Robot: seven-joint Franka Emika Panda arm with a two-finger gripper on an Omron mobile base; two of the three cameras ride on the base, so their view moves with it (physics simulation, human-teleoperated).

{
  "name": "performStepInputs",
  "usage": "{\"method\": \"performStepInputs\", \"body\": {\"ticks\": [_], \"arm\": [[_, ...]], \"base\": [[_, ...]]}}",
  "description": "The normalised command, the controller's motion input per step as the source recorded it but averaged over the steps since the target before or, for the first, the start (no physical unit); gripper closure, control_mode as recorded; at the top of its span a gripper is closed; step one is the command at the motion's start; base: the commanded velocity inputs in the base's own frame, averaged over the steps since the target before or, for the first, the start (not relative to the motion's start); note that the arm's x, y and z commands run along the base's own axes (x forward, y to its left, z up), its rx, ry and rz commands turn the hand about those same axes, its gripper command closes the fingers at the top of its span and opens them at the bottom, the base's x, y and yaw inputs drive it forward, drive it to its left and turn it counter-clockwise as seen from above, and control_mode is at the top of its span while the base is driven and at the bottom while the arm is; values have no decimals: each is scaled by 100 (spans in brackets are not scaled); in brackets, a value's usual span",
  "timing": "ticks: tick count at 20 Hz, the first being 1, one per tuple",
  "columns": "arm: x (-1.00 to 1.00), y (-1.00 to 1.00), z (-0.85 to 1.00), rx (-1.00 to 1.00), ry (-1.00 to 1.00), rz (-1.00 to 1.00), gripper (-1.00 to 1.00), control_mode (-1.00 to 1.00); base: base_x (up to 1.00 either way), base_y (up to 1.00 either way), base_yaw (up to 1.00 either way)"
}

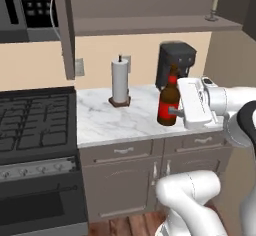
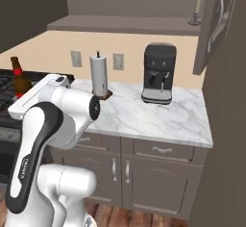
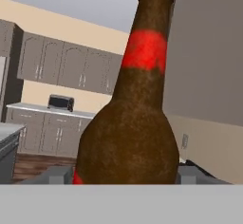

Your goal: Get the candle and the beer from the cabinet and move them to the dining counter.

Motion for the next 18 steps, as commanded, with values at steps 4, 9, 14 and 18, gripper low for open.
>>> {"method": "performStepInputs", "body": {"ticks": [4, 9, 14, 18], "arm": [[0, 0, 0, 0, 0, 0, 100, 100], [0, 0, 0, 0, 0, 0, 100, 100], [0, 0, 0, 0, 0, 0, 100, 100], [0, 0, 0, 0, 0, 0, 100, 100]], "base": [[-99, 27, 5], [-71, 56, 21], [-49, 78, 38], [-33, 84, 50]]}}
